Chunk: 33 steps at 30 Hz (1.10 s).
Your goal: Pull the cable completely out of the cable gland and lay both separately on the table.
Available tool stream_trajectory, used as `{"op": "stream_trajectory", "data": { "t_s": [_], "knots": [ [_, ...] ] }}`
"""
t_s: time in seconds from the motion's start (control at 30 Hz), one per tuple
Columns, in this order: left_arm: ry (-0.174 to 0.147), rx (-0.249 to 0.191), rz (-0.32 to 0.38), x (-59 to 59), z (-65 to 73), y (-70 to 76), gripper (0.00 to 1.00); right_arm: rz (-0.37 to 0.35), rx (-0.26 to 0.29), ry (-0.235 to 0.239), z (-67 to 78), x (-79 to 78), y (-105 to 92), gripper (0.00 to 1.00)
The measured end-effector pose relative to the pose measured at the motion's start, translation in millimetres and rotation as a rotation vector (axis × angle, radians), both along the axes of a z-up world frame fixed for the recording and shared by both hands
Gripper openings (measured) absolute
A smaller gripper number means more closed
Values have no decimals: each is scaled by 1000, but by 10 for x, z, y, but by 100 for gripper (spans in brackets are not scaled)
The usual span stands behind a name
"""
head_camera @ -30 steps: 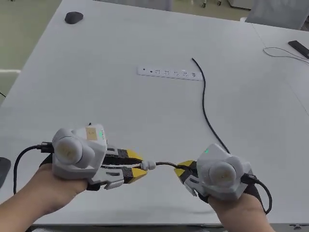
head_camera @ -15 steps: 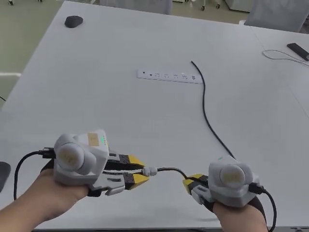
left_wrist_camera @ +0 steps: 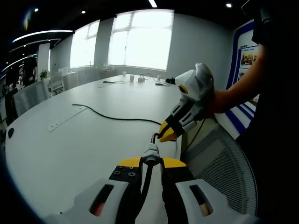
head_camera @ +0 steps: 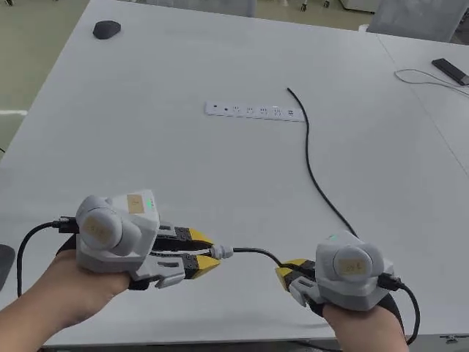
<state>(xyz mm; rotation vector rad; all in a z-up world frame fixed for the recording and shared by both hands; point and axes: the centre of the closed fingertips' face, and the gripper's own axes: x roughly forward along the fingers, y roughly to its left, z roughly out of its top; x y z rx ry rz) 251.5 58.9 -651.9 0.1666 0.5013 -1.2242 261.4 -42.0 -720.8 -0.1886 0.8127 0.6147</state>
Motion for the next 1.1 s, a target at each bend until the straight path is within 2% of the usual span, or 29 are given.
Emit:
{"op": "stream_trajectory", "data": {
  "t_s": [0.13, 0.2, 0.33, 0.43, 0.5, 0.67, 0.7, 0.83, 1.1],
  "knots": [
    [0, -9, 7, 28, 22, 12, 15, 10, -3, 6, 27, 8, 5, 3],
    [2, -9, 5, 32, 21, 16, 15, 7, 13, 5, 81, 4, 29, 7],
    [6, -10, 7, 40, 13, 26, 15, 33, 11, -12, 189, -28, 78, 14],
    [14, -12, 10, 38, 11, 29, 15, 99, -19, -43, 291, -60, 159, 15],
    [15, -12, 8, 31, 8, 26, 15, 177, -61, -82, 374, -79, 266, 15],
    [19, -10, 5, 25, 4, 27, 15, 285, -98, -150, 532, -66, 511, 17],
    [21, -12, 7, 27, 6, 28, 15, 320, -113, -176, 561, -56, 572, 18],
    [19, -16, 6, 21, 16, 25, 15, 413, -168, -237, 598, -43, 711, 15],
    [17, -13, -5, -18, 7, 21, 15, 485, -209, -247, 504, -31, 835, 12]
  ]
}}
